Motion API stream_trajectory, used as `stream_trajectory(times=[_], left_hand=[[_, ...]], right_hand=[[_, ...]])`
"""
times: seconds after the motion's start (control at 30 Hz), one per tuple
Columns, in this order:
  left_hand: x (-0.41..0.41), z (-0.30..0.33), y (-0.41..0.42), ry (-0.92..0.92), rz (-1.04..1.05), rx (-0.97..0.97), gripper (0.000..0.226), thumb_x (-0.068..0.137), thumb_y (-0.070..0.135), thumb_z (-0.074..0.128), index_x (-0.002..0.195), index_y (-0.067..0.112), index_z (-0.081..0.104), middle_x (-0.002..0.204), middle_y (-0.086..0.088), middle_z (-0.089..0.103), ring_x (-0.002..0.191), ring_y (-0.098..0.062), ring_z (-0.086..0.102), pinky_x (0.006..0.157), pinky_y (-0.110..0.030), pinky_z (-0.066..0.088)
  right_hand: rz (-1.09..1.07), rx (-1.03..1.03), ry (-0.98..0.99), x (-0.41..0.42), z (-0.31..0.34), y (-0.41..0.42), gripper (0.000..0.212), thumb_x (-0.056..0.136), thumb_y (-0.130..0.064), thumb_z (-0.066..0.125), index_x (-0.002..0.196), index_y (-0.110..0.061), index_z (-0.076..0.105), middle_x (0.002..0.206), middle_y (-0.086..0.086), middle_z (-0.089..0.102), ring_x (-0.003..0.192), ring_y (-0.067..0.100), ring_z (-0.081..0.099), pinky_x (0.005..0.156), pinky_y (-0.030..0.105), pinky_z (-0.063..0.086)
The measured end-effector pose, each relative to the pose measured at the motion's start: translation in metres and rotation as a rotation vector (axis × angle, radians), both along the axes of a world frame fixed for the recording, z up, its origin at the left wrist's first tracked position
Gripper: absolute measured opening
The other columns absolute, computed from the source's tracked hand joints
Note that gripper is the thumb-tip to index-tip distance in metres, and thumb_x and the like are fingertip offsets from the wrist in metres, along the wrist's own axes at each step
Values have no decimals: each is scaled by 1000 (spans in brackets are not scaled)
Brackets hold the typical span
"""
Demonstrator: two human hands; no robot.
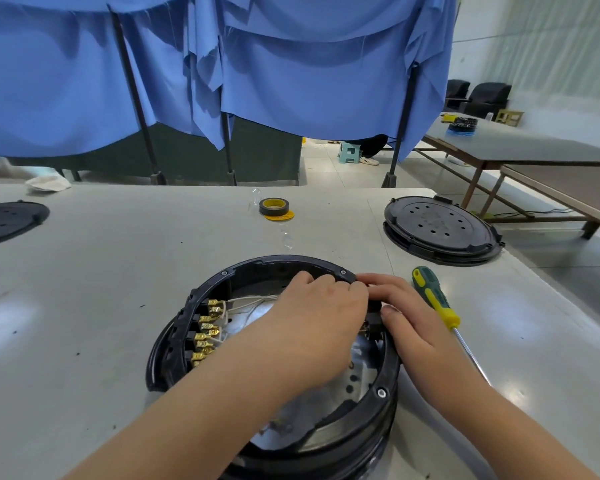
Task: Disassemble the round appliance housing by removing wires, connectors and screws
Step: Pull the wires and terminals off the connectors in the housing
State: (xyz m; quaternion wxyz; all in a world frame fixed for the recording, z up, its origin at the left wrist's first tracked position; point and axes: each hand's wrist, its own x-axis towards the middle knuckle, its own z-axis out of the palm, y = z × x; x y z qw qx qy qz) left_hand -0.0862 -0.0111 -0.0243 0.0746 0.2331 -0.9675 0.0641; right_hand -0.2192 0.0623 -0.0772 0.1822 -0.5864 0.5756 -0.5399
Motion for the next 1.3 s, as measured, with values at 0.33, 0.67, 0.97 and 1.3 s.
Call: stream_trajectory(times=[0.33, 0.67, 0.97, 1.3], left_hand=[[-2, 3, -2, -67, -42, -74, 31, 88, 23, 55, 91, 20, 25, 77, 5, 24, 79, -17, 29, 76, -30, 20], [6, -5, -14, 45, -39, 254, 11, 94, 31, 44, 89, 24, 37, 80, 9, 41, 80, -16, 40, 80, -34, 33], [0, 0, -9, -1, -76, -20, 18, 89, 20, 50, 88, 21, 31, 77, 7, 32, 78, -17, 35, 76, -31, 26], [2, -1, -5, 8, 4, -26, 19, 89, 21, 51, 87, 23, 32, 79, 8, 34, 82, -15, 31, 96, -35, 26]], right_hand=[[21, -5, -8, -1, -3, -3, 34, 86, -4, 36, 88, -12, 69, 122, -7, 56, 116, 0, 52, 94, 11, 39], [17, 40, 23, -3, -1, -1, 48, 90, 15, 36, 80, -16, 71, 123, -10, 55, 117, -4, 49, 90, 4, 34], [24, 12, -7, -3, -2, -4, 44, 90, 14, 35, 83, -12, 71, 121, -5, 56, 116, 0, 51, 92, 9, 38], [26, 15, -13, -2, -3, -4, 47, 89, 17, 34, 81, -12, 70, 122, -3, 55, 116, 2, 52, 93, 12, 40]])
